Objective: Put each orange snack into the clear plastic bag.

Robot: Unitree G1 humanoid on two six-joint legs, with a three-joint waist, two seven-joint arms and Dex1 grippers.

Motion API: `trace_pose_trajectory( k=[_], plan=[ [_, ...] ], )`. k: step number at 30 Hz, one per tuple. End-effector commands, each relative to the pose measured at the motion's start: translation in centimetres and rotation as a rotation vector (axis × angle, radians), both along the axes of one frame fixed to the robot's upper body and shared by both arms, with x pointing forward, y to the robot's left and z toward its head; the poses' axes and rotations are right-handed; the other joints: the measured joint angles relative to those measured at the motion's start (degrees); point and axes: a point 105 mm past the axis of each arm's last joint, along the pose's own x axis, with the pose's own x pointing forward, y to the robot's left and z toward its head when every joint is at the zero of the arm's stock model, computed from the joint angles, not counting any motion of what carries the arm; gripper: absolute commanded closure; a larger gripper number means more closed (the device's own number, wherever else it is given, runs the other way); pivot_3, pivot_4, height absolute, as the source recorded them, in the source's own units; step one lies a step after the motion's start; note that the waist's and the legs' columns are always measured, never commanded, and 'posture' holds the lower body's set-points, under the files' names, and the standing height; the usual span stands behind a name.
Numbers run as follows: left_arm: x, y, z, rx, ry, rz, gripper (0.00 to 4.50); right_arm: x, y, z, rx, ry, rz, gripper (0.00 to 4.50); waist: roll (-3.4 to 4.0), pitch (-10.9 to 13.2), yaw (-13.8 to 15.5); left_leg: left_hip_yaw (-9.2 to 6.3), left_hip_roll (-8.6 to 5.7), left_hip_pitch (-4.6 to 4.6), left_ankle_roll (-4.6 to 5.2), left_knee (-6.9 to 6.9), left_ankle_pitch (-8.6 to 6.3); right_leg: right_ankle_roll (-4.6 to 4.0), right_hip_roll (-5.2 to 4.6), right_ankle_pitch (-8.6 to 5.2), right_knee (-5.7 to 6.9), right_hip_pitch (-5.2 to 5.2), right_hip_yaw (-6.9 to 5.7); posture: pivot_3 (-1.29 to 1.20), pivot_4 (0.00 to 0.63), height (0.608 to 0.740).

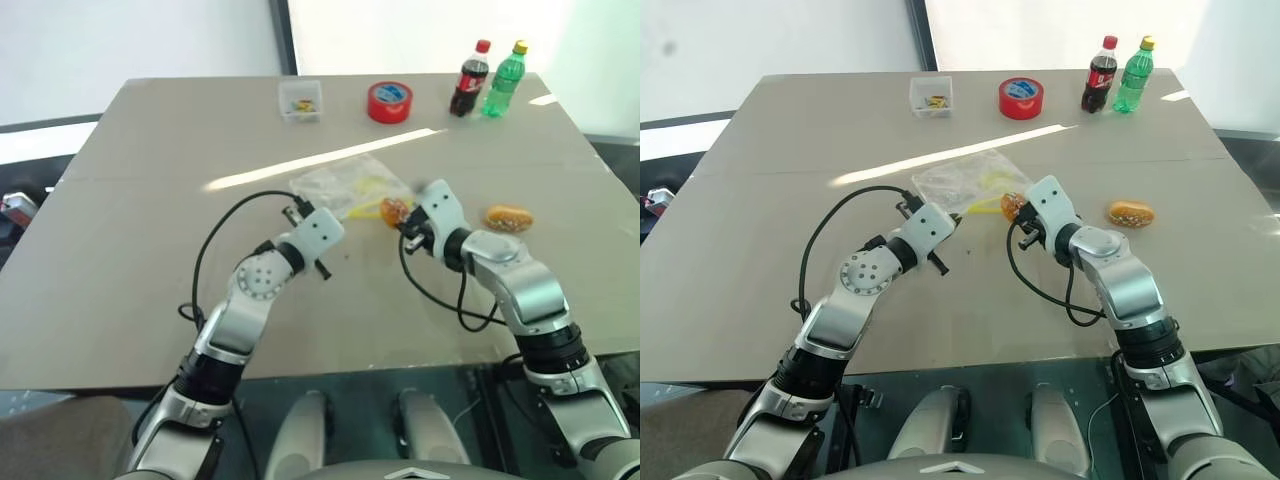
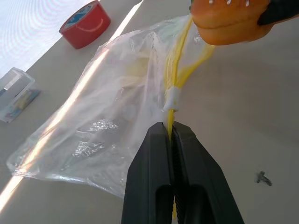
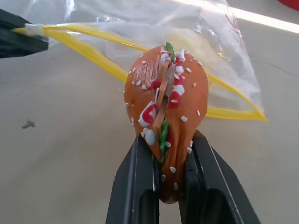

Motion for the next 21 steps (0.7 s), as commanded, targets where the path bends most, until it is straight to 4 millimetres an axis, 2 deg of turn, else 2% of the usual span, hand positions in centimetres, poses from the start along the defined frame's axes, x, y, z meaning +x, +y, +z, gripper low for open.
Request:
trace_pose_trajectory(
  k=[1, 8, 13, 17, 21],
  plan=[
    [-0.2, -0.5, 1.7, -0.039, -0.059, -0.014, 4.50, 0.4, 0.3, 1.5, 0.043, -0.049, -0.007, 4.16, 0.00, 0.0, 0.0, 0.00, 0.00, 0.00, 0.00, 0.00, 0.00, 0.00, 0.00, 0.00, 0.00, 0.00, 0.00, 0.00, 0.150, 0.740],
    [-0.6, -1.3, 1.3, -0.051, -0.041, -0.035, 4.50, 0.9, 0.9, 2.9, 0.323, 0.049, -0.067, 4.16, 0.00, 0.0, 0.0, -0.10, 0.00, 0.00, 0.00, 0.00, 0.00, 0.00, 0.00, 0.00, 0.02, 0.00, 0.00, 0.00, 0.150, 0.740],
    [-0.7, -1.3, 1.2, -0.054, -0.035, -0.033, 4.50, 0.6, 1.4, 3.9, 0.450, 0.107, -0.041, 4.16, 0.00, 0.0, 0.0, -0.12, 0.00, 0.00, 0.00, 0.00, 0.00, 0.00, 0.00, 0.00, 0.01, 0.00, -0.01, 0.00, 0.150, 0.740],
    [-0.8, -1.5, 1.6, -0.068, -0.052, -0.046, 4.50, 0.2, 1.7, 3.9, 0.501, 0.171, -0.015, 4.16, 0.01, 0.0, 0.0, -0.12, 0.00, 0.00, 0.00, -0.01, 0.00, 0.00, 0.00, 0.00, 0.01, 0.00, -0.01, 0.00, 0.150, 0.740],
    [-1.3, -2.5, 2.5, -0.103, -0.102, -0.116, 4.50, -0.3, 2.1, 3.4, 0.552, 0.262, 0.009, 4.16, 0.01, 0.0, 0.0, -0.11, 0.00, 0.00, 0.00, -0.01, 0.00, 0.00, 0.00, 0.00, 0.01, 0.00, -0.01, 0.00, 0.150, 0.740]
  ],
)
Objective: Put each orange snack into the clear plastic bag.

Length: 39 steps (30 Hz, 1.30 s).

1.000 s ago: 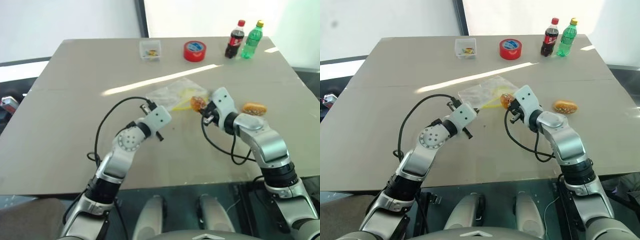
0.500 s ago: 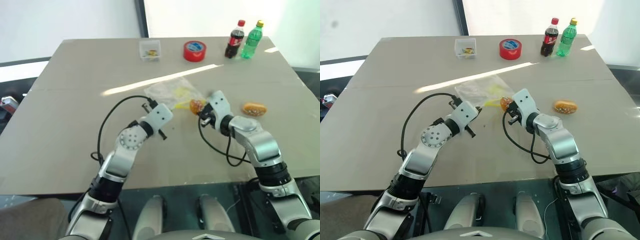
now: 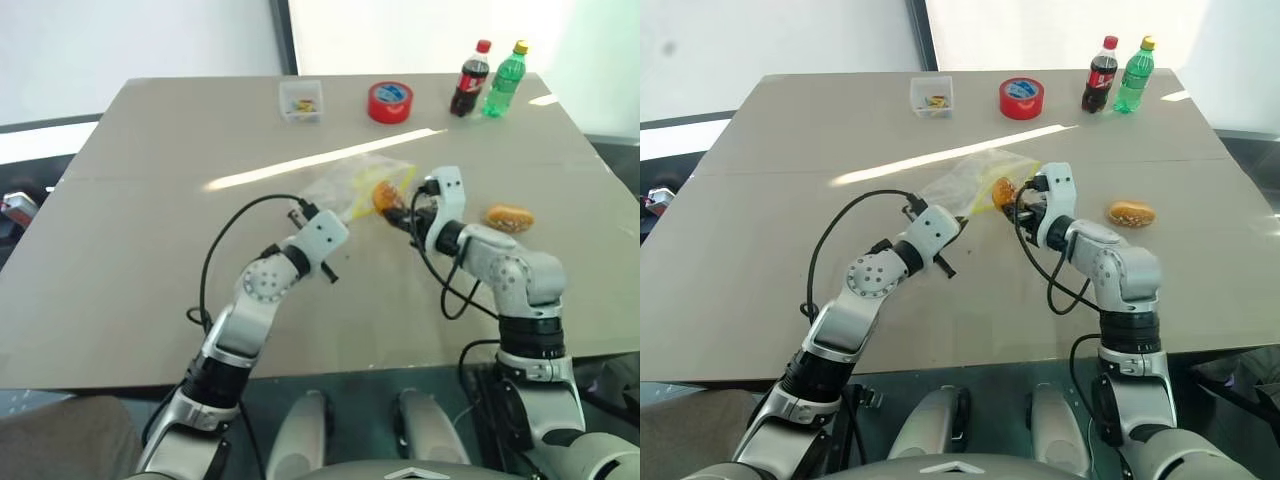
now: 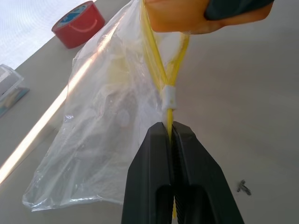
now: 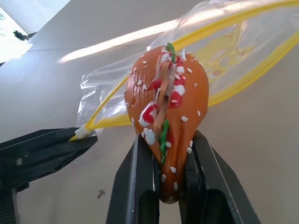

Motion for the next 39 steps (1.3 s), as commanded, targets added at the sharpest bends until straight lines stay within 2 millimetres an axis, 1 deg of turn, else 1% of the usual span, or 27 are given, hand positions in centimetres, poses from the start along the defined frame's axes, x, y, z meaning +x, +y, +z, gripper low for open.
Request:
trace_pose_trajectory(
  k=[1, 4, 6, 10, 14, 18, 21, 26, 28, 29, 30, 31, 33, 34, 37, 39],
  plan=[
    [-0.9, -1.3, 2.6, -0.046, -0.116, -0.079, 4.50, -0.5, 0.4, 1.4, 0.069, 0.013, 0.031, 4.16, 0.00, 0.0, 0.0, 0.00, 0.00, 0.00, 0.00, 0.00, 0.00, 0.00, 0.00, 0.00, 0.00, 0.00, 0.00, 0.00, 0.150, 0.740],
    [-1.0, -1.4, 2.6, -0.062, -0.128, -0.089, 4.50, -0.7, 0.2, 0.5, 0.095, 0.097, 0.025, 4.16, 0.00, 0.0, 0.0, -0.01, 0.00, 0.00, 0.00, 0.00, 0.00, 0.00, 0.00, 0.00, 0.00, 0.00, 0.00, 0.00, 0.150, 0.740],
    [-1.4, -1.8, 2.4, -0.056, -0.130, -0.125, 4.50, -0.5, -0.2, 0.1, 0.126, 0.146, 0.000, 4.16, 0.00, 0.0, 0.0, 0.00, 0.00, -0.01, 0.00, 0.00, 0.00, 0.00, 0.00, 0.00, 0.00, 0.00, 0.00, 0.00, 0.150, 0.740],
    [-2.0, -2.2, 2.0, -0.039, -0.127, -0.169, 4.50, -0.3, -0.7, 0.1, 0.120, 0.160, -0.016, 4.16, 0.01, 0.0, 0.0, 0.02, 0.00, -0.01, 0.00, -0.01, 0.00, 0.00, 0.00, 0.00, 0.00, 0.00, 0.00, 0.00, 0.150, 0.740],
    [-2.2, -2.2, 1.8, -0.026, -0.125, -0.192, 4.50, 0.5, -1.1, 0.9, -0.038, -0.007, -0.016, 4.16, 0.01, 0.0, -0.1, 0.20, -0.01, -0.01, 0.00, 0.00, 0.00, 0.00, 0.00, 0.00, -0.01, -0.01, 0.00, 0.00, 0.150, 0.740],
    [-2.3, -2.3, 1.7, -0.022, -0.124, -0.205, 4.50, 1.3, -1.4, 1.2, -0.145, -0.128, -0.038, 4.16, 0.01, 0.0, -0.2, 0.29, 0.00, -0.01, 0.00, -0.01, 0.00, 0.01, 0.02, -0.01, -0.02, -0.01, 0.00, 0.00, 0.150, 0.740],
    [-2.4, -2.4, 1.7, -0.024, -0.122, -0.220, 4.50, 2.1, -1.5, 1.3, -0.271, -0.240, -0.034, 4.16, 0.01, 0.0, -0.1, 0.31, 0.00, -0.01, 0.00, -0.01, 0.00, 0.01, 0.02, -0.01, -0.03, -0.02, 0.00, 0.00, 0.150, 0.740],
    [-2.8, -2.7, 1.8, -0.045, -0.116, -0.241, 4.50, 2.6, -1.2, 0.8, -0.332, -0.293, -0.024, 4.16, 0.01, 0.0, -0.1, 0.31, 0.00, -0.02, 0.00, -0.01, 0.00, 0.01, 0.02, -0.01, -0.05, -0.02, 0.00, 0.00, 0.150, 0.740],
    [-2.7, -2.6, 1.7, -0.049, -0.112, -0.231, 4.50, 2.7, -1.4, 0.3, -0.376, -0.291, -0.019, 3.43, 0.01, 0.0, -0.1, 0.31, 0.01, -0.02, 0.00, -0.01, 0.00, 0.01, 0.02, -0.01, -0.04, -0.02, 0.00, 0.00, 0.150, 0.740],
    [-2.6, -2.5, 1.7, -0.050, -0.110, -0.220, 4.50, 2.8, -1.5, 0.3, -0.386, -0.296, -0.025, 3.18, 0.01, 0.0, -0.1, 0.31, 0.01, -0.02, 0.00, -0.01, 0.00, 0.01, 0.02, -0.01, -0.04, -0.02, 0.00, 0.00, 0.150, 0.740],
    [-2.5, -2.3, 1.7, -0.050, -0.109, -0.208, 4.50, 2.9, -1.7, 0.4, -0.386, -0.300, -0.039, 2.68, 0.01, 0.0, -0.1, 0.30, 0.01, -0.02, 0.00, -0.01, 0.00, 0.01, 0.01, -0.01, -0.04, -0.02, 0.00, 0.00, 0.150, 0.740],
    [-2.4, -2.2, 1.7, -0.051, -0.108, -0.198, 4.50, 2.9, -2.0, 0.6, -0.377, -0.299, -0.051, 2.35, 0.01, 0.0, -0.1, 0.30, 0.01, -0.02, 0.00, -0.01, 0.00, 0.00, 0.01, -0.01, -0.04, -0.02, 0.00, 0.00, 0.150, 0.740],
    [-2.3, -2.0, 1.7, -0.063, -0.100, -0.179, 4.50, 2.5, -2.1, 0.9, -0.350, -0.292, -0.031, 1.51, 0.01, 0.0, 0.0, 0.28, 0.01, -0.02, 0.00, -0.01, 0.00, 0.01, 0.02, -0.01, -0.04, -0.02, 0.00, 0.00, 0.150, 0.740],
    [-2.2, -1.9, 1.7, -0.075, -0.095, -0.170, 4.50, 2.0, -2.0, 1.1, -0.340, -0.288, -0.005, 1.18, 0.01, 0.0, 0.0, 0.28, 0.01, -0.02, 0.00, -0.01, 0.00, 0.01, 0.01, -0.01, -0.04, -0.02, 0.00, 0.00, 0.150, 0.740],
    [-1.9, -1.8, 1.6, -0.095, -0.071, -0.141, 4.50, -0.3, -2.0, 1.2, -0.330, -0.280, 0.116, 1.18, 0.01, 0.0, 0.2, 0.21, 0.00, -0.04, 0.00, -0.01, 0.00, 0.01, 0.01, -0.01, -0.06, -0.01, 0.00, 0.00, 0.150, 0.740],
    [-1.6, -1.6, 1.4, -0.095, -0.059, -0.117, 4.50, -1.6, -2.2, 1.6, -0.301, -0.264, 0.162, 1.18, 0.00, 0.0, 0.2, 0.12, 0.01, -0.08, 0.01, -0.01, 0.00, 0.01, 0.00, -0.01, -0.11, -0.01, -0.04, 0.00, 0.150, 0.740]
  ],
)
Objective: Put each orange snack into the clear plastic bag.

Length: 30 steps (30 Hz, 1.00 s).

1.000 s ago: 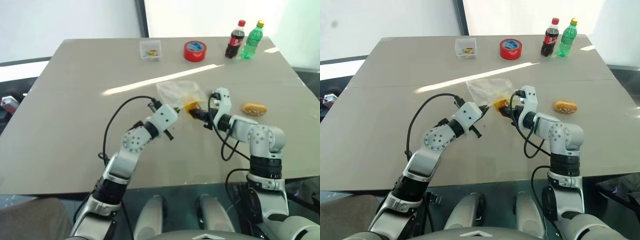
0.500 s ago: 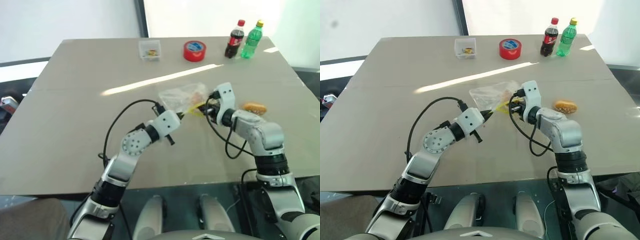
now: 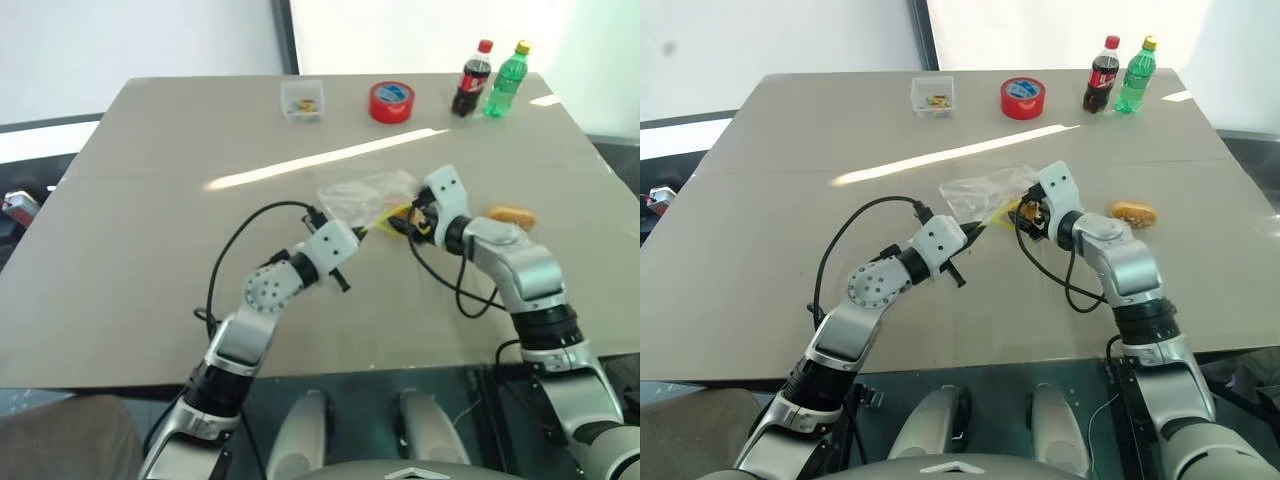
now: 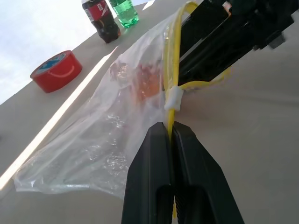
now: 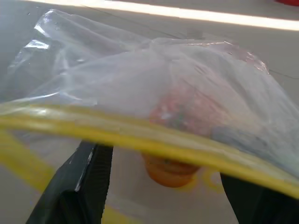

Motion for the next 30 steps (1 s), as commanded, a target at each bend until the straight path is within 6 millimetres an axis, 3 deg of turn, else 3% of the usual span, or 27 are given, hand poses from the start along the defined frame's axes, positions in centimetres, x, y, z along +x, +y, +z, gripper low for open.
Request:
trace_pose_trajectory(
  k=[1, 5, 7, 12, 17, 22, 29, 30],
  plan=[
    [0.2, 0.0, 1.3, -0.030, -0.031, 0.029, 4.50, -2.4, 0.0, 2.1, 0.064, -0.006, 0.096, 1.18, -0.01, 0.0, -0.1, -0.06, 0.00, 0.00, 0.00, 0.00, 0.00, 0.00, 0.00, 0.00, -0.02, 0.00, -0.01, 0.00, 0.150, 0.740],
    [0.9, 0.4, 1.1, -0.032, -0.019, 0.065, 4.50, -5.8, -1.5, 3.3, 0.050, 0.004, 0.256, 1.18, -0.01, 0.0, 0.1, -0.17, -0.01, -0.02, 0.00, 0.03, 0.00, 0.00, 0.00, 0.00, -0.01, 0.01, -0.04, 0.00, 0.150, 0.740],
    [1.0, 0.5, 1.1, -0.036, -0.017, 0.078, 4.50, -5.6, -4.2, 3.5, -0.027, -0.001, 0.233, 1.18, -0.01, 0.0, 0.0, -0.16, -0.01, -0.02, 0.00, 0.04, 0.00, 0.01, 0.00, 0.00, -0.02, 0.01, -0.04, 0.00, 0.150, 0.740],
    [1.0, 0.3, 0.8, -0.030, -0.019, 0.080, 4.50, -1.3, -13.9, 2.1, -0.468, -0.116, 0.002, 1.18, -0.04, 0.0, 0.2, 0.15, -0.01, -0.02, 0.00, 0.09, 0.00, 0.02, -0.02, -0.01, -0.26, 0.09, -0.09, 0.00, 0.150, 0.740],
    [1.0, 0.4, 0.7, -0.029, -0.021, 0.092, 4.50, 0.6, -18.1, 0.8, -0.717, -0.169, 0.004, 1.18, -0.02, 0.0, -0.4, 0.35, 0.08, 0.01, 0.00, -0.02, 0.00, 0.01, 0.04, 0.00, -0.31, 0.03, 0.07, 0.00, 0.150, 0.740],
    [1.2, 0.7, 0.7, -0.027, -0.024, 0.105, 4.50, 2.2, -18.8, 0.2, -0.778, -0.189, 0.016, 1.18, -0.01, 0.0, -0.3, 0.50, 0.06, 0.09, 0.00, -0.09, 0.00, 0.02, 0.04, 0.02, -0.31, 0.03, 0.25, 0.00, 0.150, 0.740],
    [1.4, 0.8, 0.8, -0.022, -0.032, 0.115, 4.50, 3.7, -17.9, -1.0, -0.795, -0.174, 0.061, 1.18, -0.01, 0.0, -0.2, 0.49, 0.06, 0.09, 0.00, -0.09, 0.00, 0.01, 0.03, 0.02, -0.34, 0.04, 0.27, 0.00, 0.150, 0.740],
    [1.4, 0.9, 0.8, -0.021, -0.032, 0.118, 4.50, 3.7, -17.8, -1.1, -0.791, -0.172, 0.070, 1.69, -0.02, 0.0, -0.2, 0.49, 0.06, 0.08, 0.00, -0.09, 0.00, 0.01, 0.02, 0.03, -0.34, 0.04, 0.27, 0.00, 0.150, 0.740]
  ],
)
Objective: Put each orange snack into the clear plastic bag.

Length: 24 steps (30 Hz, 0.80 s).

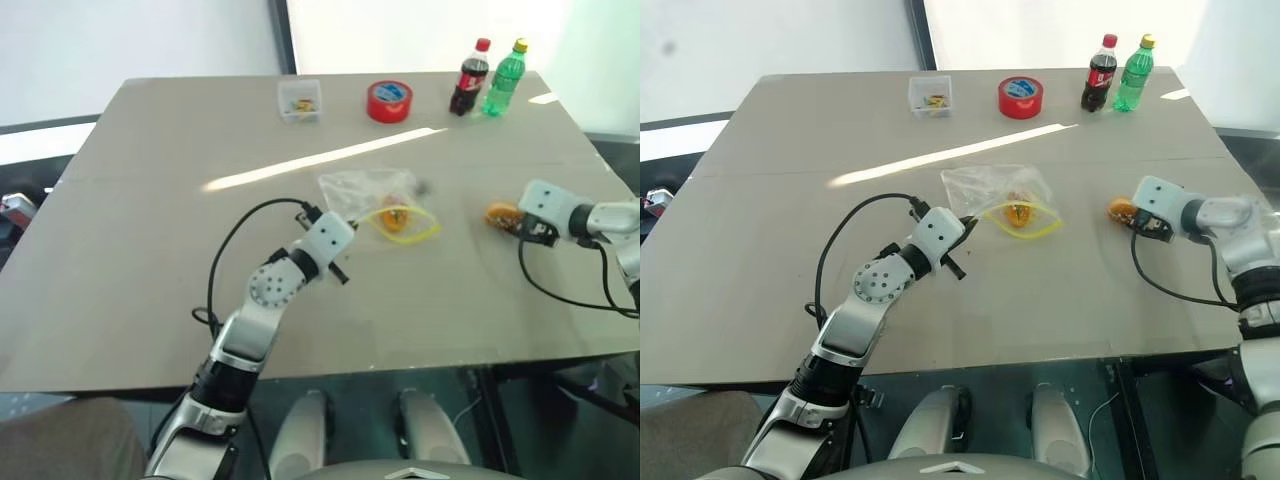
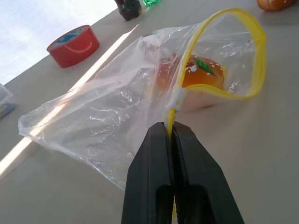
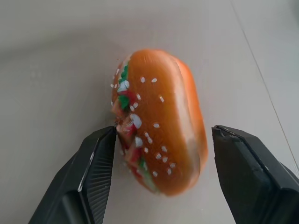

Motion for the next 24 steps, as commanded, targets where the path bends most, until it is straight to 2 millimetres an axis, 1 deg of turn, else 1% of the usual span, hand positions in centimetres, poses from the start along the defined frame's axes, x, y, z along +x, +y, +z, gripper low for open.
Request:
trace_pose_trajectory(
  k=[1, 3, 5, 6, 7, 9, 10, 12, 14, 16, 19, 21, 22, 24],
  plan=[
    [0.1, 0.2, 1.0, -0.003, -0.048, 0.011, 4.50, 0.2, 0.3, 0.5, -0.016, -0.014, 0.034, 2.07, 0.00, 0.0, 0.0, -0.01, 0.00, 0.00, 0.00, 0.00, 0.00, 0.00, -0.01, 0.00, -0.01, 0.01, 0.00, 0.00, 0.150, 0.740],
    [0.0, 0.3, 1.0, -0.001, -0.048, 0.015, 4.50, 0.2, 0.2, 0.3, -0.019, -0.007, 0.039, 2.97, 0.00, 0.0, 0.0, -0.01, -0.01, 0.00, 0.00, 0.00, 0.00, 0.00, -0.02, 0.00, 0.00, 0.01, 0.00, 0.00, 0.150, 0.740],
    [0.0, 0.4, 0.9, 0.000, -0.048, 0.017, 4.50, 0.1, 0.2, 0.3, -0.019, -0.008, 0.043, 3.74, 0.00, 0.0, 0.0, -0.02, -0.01, 0.01, 0.00, 0.00, 0.00, 0.00, -0.02, 0.01, 0.00, 0.02, 0.00, 0.00, 0.150, 0.740],
    [0.0, 0.4, 0.9, 0.000, -0.048, 0.018, 4.50, 0.2, 0.4, 0.7, -0.003, -0.018, 0.048, 4.15, 0.00, 0.0, 0.0, -0.02, -0.01, 0.02, 0.00, 0.00, 0.00, 0.00, -0.02, 0.01, 0.00, 0.02, 0.00, 0.00, 0.150, 0.740],
    [0.0, 0.4, 1.0, 0.001, -0.048, 0.018, 4.50, 0.3, 0.7, 1.2, 0.022, -0.029, 0.053, 4.45, 0.00, 0.0, 0.0, -0.02, -0.01, 0.02, 0.00, 0.00, 0.00, -0.01, -0.02, 0.01, 0.02, 0.02, 0.00, 0.00, 0.150, 0.740],
    [0.0, 0.4, 1.0, 0.001, -0.047, 0.019, 4.50, 0.4, 2.2, 2.7, 0.093, -0.049, 0.086, 4.45, 0.00, 0.0, -0.1, -0.03, -0.01, 0.04, 0.00, 0.01, 0.00, -0.01, -0.02, 0.01, 0.06, 0.03, 0.00, 0.00, 0.150, 0.740],
    [0.0, 0.4, 1.0, 0.001, -0.046, 0.019, 4.50, 0.3, 3.5, 3.6, 0.121, -0.062, 0.131, 4.45, 0.00, 0.0, -0.2, -0.02, 0.00, 0.04, 0.00, 0.01, 0.00, -0.01, -0.02, 0.01, 0.08, 0.02, 0.01, 0.00, 0.150, 0.740],
    [0.0, 0.3, 1.0, -0.001, -0.044, 0.016, 4.50, -0.6, 6.4, 4.9, 0.171, -0.061, 0.240, 4.45, 0.01, 0.0, -0.2, -0.12, 0.02, 0.06, 0.00, 0.01, 0.00, -0.01, -0.01, 0.01, 0.16, -0.01, 0.06, 0.00, 0.150, 0.740],
    [0.1, 0.2, 1.0, -0.002, -0.042, 0.014, 4.50, -2.6, 9.5, 5.2, 0.213, -0.020, 0.379, 4.45, 0.02, 0.0, 0.0, -0.32, 0.01, 0.08, 0.00, 0.01, 0.00, -0.01, 0.00, 0.00, 0.27, -0.01, 0.05, 0.00, 0.150, 0.740],
    [0.1, 0.1, 1.0, -0.002, -0.042, 0.012, 4.50, -4.7, 12.5, 5.2, 0.261, 0.027, 0.482, 4.45, 0.02, 0.0, 0.3, -0.40, -0.01, 0.06, 0.00, 0.03, 0.00, -0.01, -0.01, 0.00, 0.31, 0.00, -0.02, 0.00, 0.150, 0.740],
    [0.1, 0.0, 1.0, -0.002, -0.042, 0.008, 4.50, -6.7, 15.7, 5.1, 0.320, 0.061, 0.557, 4.45, 0.02, 0.0, 0.6, -0.50, -0.01, 0.00, 0.00, 0.10, 0.00, -0.01, -0.03, 0.00, 0.29, 0.01, -0.11, 0.00, 0.150, 0.740],
    [0.1, -0.1, 1.1, -0.001, -0.043, 0.005, 4.50, -7.3, 16.8, 4.9, 0.334, 0.067, 0.566, 4.45, 0.02, 0.0, 0.6, -0.51, -0.05, -0.02, 0.00, 0.18, 0.00, 0.00, -0.08, 0.00, 0.34, 0.01, -0.11, 0.00, 0.150, 0.740],
    [0.1, -0.1, 1.1, -0.002, -0.042, 0.003, 4.50, -7.0, 17.3, 4.7, 0.333, 0.060, 0.549, 4.45, 0.02, 0.0, 0.7, -0.50, -0.07, -0.01, 0.00, 0.20, 0.00, 0.00, -0.09, 0.00, 0.37, 0.01, -0.11, 0.00, 0.150, 0.740],
    [0.0, -0.3, 1.2, -0.005, -0.044, -0.009, 4.50, -5.9, 17.8, 4.3, 0.334, 0.024, 0.479, 4.45, 0.00, 0.0, 0.7, -0.51, -0.08, 0.01, 0.00, 0.25, 0.00, 0.00, -0.08, 0.00, 0.42, 0.01, -0.13, 0.00, 0.150, 0.740]
  ],
)
